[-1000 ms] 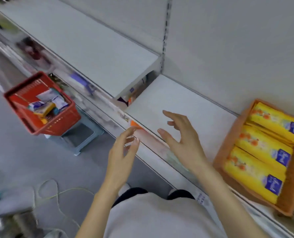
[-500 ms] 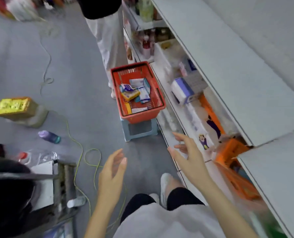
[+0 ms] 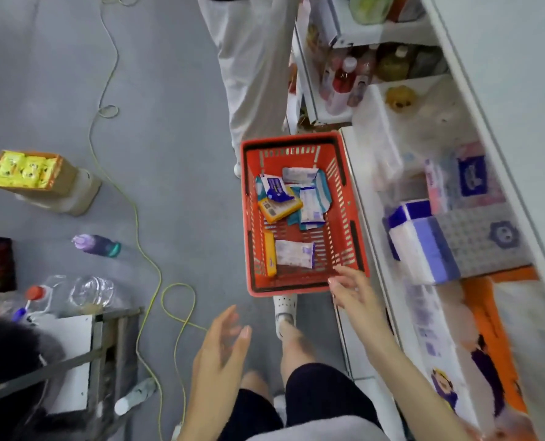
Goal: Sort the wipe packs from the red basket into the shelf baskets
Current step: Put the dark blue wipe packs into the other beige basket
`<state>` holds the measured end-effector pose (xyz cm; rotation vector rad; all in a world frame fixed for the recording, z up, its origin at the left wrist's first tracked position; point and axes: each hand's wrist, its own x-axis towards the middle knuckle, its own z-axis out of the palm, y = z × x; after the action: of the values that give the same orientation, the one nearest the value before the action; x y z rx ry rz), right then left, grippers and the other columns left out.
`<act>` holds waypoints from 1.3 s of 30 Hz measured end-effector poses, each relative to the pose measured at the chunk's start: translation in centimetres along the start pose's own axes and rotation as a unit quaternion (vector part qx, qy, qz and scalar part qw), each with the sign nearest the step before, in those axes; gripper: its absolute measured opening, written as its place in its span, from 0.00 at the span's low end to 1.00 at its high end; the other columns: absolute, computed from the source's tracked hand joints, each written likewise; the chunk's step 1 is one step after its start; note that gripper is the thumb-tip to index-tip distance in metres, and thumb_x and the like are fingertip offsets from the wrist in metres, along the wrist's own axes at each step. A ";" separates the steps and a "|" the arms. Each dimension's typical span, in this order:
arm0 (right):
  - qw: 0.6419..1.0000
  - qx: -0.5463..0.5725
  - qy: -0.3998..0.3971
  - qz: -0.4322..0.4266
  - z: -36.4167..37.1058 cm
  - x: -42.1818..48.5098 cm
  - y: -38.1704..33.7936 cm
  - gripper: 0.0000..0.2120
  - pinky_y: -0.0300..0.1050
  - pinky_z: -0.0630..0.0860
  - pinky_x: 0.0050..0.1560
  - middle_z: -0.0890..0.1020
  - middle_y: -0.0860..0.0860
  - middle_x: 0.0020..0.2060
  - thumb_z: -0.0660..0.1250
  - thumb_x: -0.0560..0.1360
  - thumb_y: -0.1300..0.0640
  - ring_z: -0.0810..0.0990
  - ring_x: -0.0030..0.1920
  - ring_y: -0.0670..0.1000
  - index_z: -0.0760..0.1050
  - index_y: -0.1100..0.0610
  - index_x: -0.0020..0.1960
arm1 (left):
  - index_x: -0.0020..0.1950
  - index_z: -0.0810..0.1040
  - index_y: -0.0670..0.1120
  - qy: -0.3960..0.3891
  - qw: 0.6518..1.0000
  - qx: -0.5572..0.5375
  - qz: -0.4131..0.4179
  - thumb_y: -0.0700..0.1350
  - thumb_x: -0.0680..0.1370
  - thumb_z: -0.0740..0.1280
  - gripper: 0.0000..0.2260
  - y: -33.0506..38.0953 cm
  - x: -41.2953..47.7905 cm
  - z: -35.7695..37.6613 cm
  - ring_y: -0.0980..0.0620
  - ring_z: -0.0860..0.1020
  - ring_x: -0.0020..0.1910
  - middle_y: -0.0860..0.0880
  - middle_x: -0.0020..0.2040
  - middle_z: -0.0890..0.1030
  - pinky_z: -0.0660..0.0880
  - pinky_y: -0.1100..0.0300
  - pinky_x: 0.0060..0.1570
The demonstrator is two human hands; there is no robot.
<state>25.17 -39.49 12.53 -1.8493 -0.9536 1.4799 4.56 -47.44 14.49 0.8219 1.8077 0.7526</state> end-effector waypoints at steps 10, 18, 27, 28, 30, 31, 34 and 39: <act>0.987 0.071 0.065 0.132 4.4 26.4 4.2 0.20 0.49 0.74 0.62 0.79 0.51 0.59 0.68 0.75 0.49 0.78 0.57 0.49 0.73 0.55 0.64 | 0.59 0.71 0.63 -0.045 0.996 0.061 0.050 0.52 0.79 0.63 0.10 4.2 28.3 11.1 0.65 0.74 0.54 0.64 0.54 0.76 0.68 0.77 0.52; 0.878 0.350 0.142 0.294 9.2 36.4 11.2 0.12 0.41 0.73 0.46 0.79 0.53 0.56 0.66 0.77 0.55 0.77 0.49 0.48 0.74 0.57 0.59 | 0.57 0.71 0.50 0.078 0.996 0.035 -0.015 0.52 0.77 0.66 0.12 -1.5 42.0 19.1 0.49 0.77 0.56 0.54 0.51 0.76 0.75 0.48 0.58; 0.785 0.497 0.190 0.317 10.8 39.9 12.5 0.15 0.36 0.77 0.29 0.82 0.49 0.40 0.71 0.73 0.54 0.79 0.37 0.45 0.76 0.56 0.58 | 0.57 0.75 0.43 0.112 0.986 -0.054 -0.108 0.48 0.72 0.74 0.18 -2.9 47.5 21.5 0.51 0.83 0.43 0.47 0.48 0.83 0.82 0.55 0.41; 0.786 0.495 0.192 0.316 10.9 40.1 12.3 0.17 0.38 0.78 0.33 0.83 0.51 0.45 0.71 0.73 0.55 0.80 0.42 0.46 0.76 0.56 0.60 | 0.58 0.76 0.42 0.116 0.987 -0.051 -0.102 0.46 0.71 0.75 0.19 -3.0 48.0 21.5 0.51 0.83 0.43 0.47 0.48 0.83 0.82 0.55 0.41; 0.791 0.493 0.190 0.308 11.1 40.5 11.7 0.12 0.39 0.79 0.31 0.83 0.52 0.46 0.71 0.73 0.54 0.82 0.44 0.48 0.77 0.54 0.55 | 0.57 0.76 0.42 0.113 0.988 -0.040 -0.095 0.45 0.70 0.76 0.18 -2.8 48.5 21.4 0.50 0.83 0.43 0.47 0.48 0.83 0.82 0.51 0.43; 0.795 0.492 0.185 0.304 11.1 40.5 11.4 0.08 0.39 0.78 0.28 0.83 0.51 0.44 0.70 0.73 0.54 0.82 0.42 0.48 0.77 0.53 0.52 | 0.54 0.76 0.43 0.105 0.989 -0.042 -0.097 0.44 0.71 0.75 0.15 -2.8 48.5 21.4 0.49 0.83 0.44 0.47 0.48 0.83 0.82 0.51 0.43; 0.800 0.482 0.190 0.303 10.8 39.9 10.7 0.11 0.40 0.77 0.26 0.83 0.53 0.45 0.70 0.73 0.55 0.82 0.42 0.49 0.77 0.53 0.55 | 0.44 0.74 0.52 0.067 0.989 -0.083 -0.107 0.43 0.75 0.71 0.07 -1.7 46.2 20.9 0.50 0.83 0.42 0.50 0.43 0.82 0.81 0.57 0.35; 0.805 0.461 0.199 0.318 9.2 33.7 10.5 0.20 0.47 0.81 0.38 0.83 0.57 0.54 0.71 0.71 0.62 0.83 0.49 0.55 0.76 0.57 0.62 | 0.54 0.76 0.49 -0.009 0.983 -0.166 -0.078 0.39 0.79 0.64 0.07 0.3 39.6 18.9 0.48 0.84 0.47 0.47 0.48 0.85 0.81 0.53 0.43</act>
<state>22.34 -17.92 -16.81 -1.6045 0.6089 1.3992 10.53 -12.95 -12.04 0.4614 1.6484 0.9099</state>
